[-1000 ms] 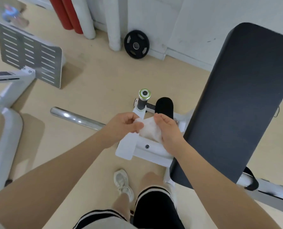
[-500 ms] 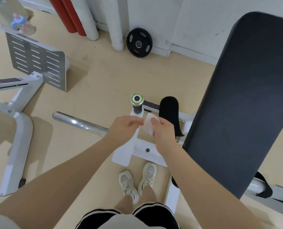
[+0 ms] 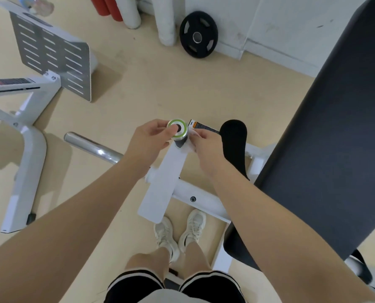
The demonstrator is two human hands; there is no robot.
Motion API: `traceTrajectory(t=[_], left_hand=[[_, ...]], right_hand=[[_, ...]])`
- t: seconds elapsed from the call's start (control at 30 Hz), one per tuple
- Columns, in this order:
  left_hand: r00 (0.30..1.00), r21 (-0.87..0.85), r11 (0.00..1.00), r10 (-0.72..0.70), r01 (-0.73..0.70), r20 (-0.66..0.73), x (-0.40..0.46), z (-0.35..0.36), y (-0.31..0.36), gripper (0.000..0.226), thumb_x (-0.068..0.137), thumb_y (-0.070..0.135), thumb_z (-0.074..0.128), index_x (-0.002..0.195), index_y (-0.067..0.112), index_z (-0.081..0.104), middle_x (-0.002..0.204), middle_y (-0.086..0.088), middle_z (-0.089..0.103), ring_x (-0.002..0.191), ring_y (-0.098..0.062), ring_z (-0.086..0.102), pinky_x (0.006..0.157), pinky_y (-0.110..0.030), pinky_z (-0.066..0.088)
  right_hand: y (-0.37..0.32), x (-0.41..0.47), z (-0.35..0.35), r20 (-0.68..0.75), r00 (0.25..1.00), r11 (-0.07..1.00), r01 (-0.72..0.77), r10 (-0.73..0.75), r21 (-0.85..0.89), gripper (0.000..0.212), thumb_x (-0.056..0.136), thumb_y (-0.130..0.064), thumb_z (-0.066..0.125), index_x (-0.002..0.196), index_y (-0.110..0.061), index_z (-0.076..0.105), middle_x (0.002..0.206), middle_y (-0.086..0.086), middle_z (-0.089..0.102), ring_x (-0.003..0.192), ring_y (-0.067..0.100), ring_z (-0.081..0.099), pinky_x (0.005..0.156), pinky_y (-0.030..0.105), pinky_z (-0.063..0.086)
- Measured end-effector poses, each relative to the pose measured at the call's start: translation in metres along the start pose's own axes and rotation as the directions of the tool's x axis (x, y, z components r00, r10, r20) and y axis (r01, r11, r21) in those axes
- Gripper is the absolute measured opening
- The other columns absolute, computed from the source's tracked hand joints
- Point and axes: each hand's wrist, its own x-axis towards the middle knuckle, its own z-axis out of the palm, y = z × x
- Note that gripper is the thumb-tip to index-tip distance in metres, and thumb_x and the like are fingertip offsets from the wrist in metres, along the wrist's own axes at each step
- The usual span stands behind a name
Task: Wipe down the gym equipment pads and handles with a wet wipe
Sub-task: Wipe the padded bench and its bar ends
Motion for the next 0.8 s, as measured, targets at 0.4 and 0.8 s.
traceTrajectory(t=[0.4, 0.8], left_hand=[[0.997, 0.014, 1.000, 0.008, -0.009, 0.082, 0.008, -0.009, 0.001, 0.015, 0.083, 0.020, 0.067, 0.073, 0.030, 0.073, 0.083, 0.007, 0.071, 0.085, -0.012, 0.063, 0.099, -0.040, 0.048], [0.965, 0.200, 0.973, 0.065, -0.118, 0.253, 0.024, -0.025, 0.000, 0.005, 0.084, 0.031, 0.065, 0.082, 0.027, 0.064, 0.085, 0.018, 0.064, 0.073, 0.000, 0.060, 0.073, -0.012, 0.042]], right_hand=[[-0.048, 0.049, -0.002, 0.355, 0.918, 0.812, 0.341, -0.178, -0.474, 0.013, 0.083, -0.005, 0.061, 0.092, -0.007, 0.070, 0.081, 0.001, 0.063, 0.075, 0.014, 0.056, 0.063, 0.019, 0.045], [-0.018, 0.018, -0.007, 0.162, 0.986, 0.944, -0.076, 0.024, 0.321, 0.015, 0.093, -0.003, 0.047, 0.093, 0.004, 0.060, 0.082, 0.009, 0.055, 0.071, 0.018, 0.051, 0.065, 0.026, 0.041]])
